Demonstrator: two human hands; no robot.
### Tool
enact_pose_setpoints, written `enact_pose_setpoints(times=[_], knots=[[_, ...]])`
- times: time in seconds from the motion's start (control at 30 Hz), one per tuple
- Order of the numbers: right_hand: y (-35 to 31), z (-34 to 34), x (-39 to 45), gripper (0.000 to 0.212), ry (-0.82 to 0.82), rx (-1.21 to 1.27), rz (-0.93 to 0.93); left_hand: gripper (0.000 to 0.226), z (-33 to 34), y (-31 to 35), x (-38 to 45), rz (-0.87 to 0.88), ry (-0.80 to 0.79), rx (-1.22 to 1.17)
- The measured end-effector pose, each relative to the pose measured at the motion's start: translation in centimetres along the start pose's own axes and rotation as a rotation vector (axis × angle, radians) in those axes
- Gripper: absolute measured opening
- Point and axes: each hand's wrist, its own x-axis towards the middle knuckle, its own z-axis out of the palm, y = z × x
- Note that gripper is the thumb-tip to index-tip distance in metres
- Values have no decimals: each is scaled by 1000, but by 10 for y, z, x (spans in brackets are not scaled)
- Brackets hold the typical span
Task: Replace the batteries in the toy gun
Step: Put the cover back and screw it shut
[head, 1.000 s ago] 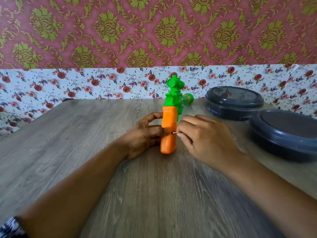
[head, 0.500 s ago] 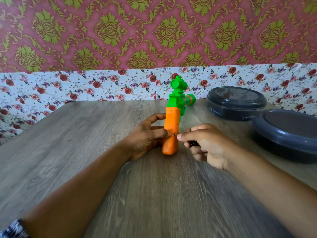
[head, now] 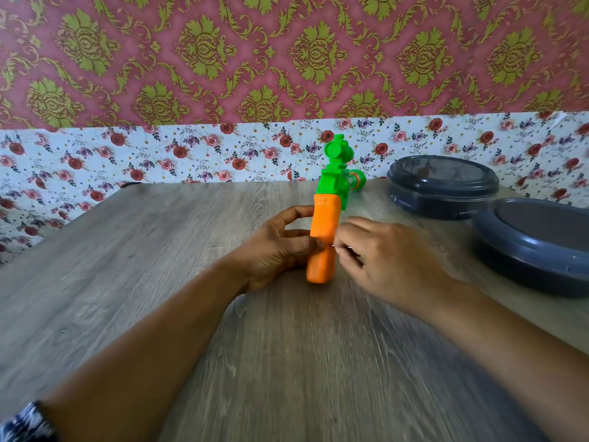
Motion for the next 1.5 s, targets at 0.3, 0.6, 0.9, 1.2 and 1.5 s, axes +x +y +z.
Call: enact_pose_setpoints(times=[0.3, 0.6, 0.9, 1.2, 1.5], knots=[[1, -5, 10, 22, -280, 1370, 1127, 42, 3, 3, -1, -12, 8, 114], [-5, -13, 6, 8, -80, -20, 66, 47, -2, 7, -2, -66, -11, 21], [-4, -9, 1, 14, -10, -197, -204, 52, -1, 8, -5, -80, 5, 37], [-16, 3, 10, 17, 12, 722, 786, 47, 0, 8, -4, -56, 37, 100], [-20, -6, 10, 18, -80, 609, 709, 46, -7, 9, -5, -97, 15, 41]])
